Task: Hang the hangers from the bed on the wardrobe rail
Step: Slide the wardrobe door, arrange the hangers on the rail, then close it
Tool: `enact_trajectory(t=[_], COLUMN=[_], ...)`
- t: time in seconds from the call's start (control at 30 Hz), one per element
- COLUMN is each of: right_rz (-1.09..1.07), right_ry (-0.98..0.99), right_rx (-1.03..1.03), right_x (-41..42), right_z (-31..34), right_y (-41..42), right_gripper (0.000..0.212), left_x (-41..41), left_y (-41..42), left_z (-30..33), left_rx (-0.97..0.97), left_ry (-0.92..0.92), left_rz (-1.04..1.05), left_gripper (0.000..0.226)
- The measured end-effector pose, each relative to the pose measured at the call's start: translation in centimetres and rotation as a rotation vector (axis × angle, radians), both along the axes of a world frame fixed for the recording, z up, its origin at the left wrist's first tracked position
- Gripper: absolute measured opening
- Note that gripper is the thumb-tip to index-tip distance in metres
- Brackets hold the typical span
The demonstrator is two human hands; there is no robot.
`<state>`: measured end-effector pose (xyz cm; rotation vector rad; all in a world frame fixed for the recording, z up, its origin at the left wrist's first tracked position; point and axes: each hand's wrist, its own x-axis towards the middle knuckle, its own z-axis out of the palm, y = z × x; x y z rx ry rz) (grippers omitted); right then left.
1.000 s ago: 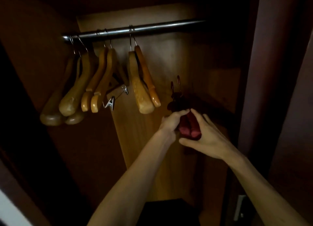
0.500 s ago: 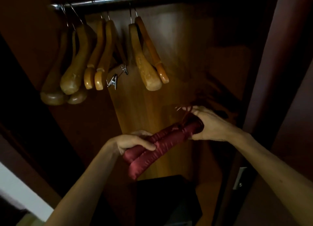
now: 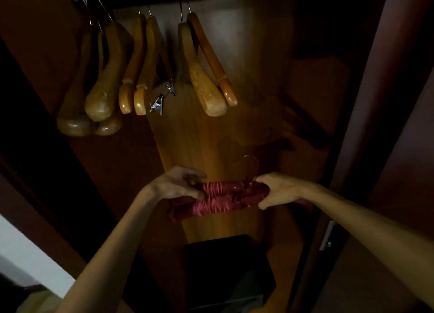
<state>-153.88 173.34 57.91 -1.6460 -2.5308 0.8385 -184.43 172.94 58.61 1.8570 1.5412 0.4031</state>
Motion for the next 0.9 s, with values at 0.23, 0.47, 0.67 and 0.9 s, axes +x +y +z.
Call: enact_trajectory(t=[0.23,0.47,0.67,0.9], right_rz=[-0.315,-0.348,-0.488,-0.487], right_ry=[0.355,0.646,0.927,1.139], right_rx=[-0.114,-0.082,-0.129,-0.056], right_x=[-3.3,-2.2,2.5,5.1], right_z=[-1.7,-1.6,0.4,5.9], right_y=[-0.7,-6.3,-9.4,-9.5], right_gripper=[0.04,0.016,0.053,0.036], left_x=[6.7,13.6,17.2,20.5], left_y=[-3.8,-5.7,-6.6,-7.0], left_z=[-4.0,-4.1,-0.5,6.3], left_rx=[0.224,-0.096,-0.142,-0.045], left_ry=[-0.176,-0.592,-0.756,-0.762], left_rz=[0.364,0.305,0.238,0.231], left_gripper=[0.043,0.04,0.025,0.025])
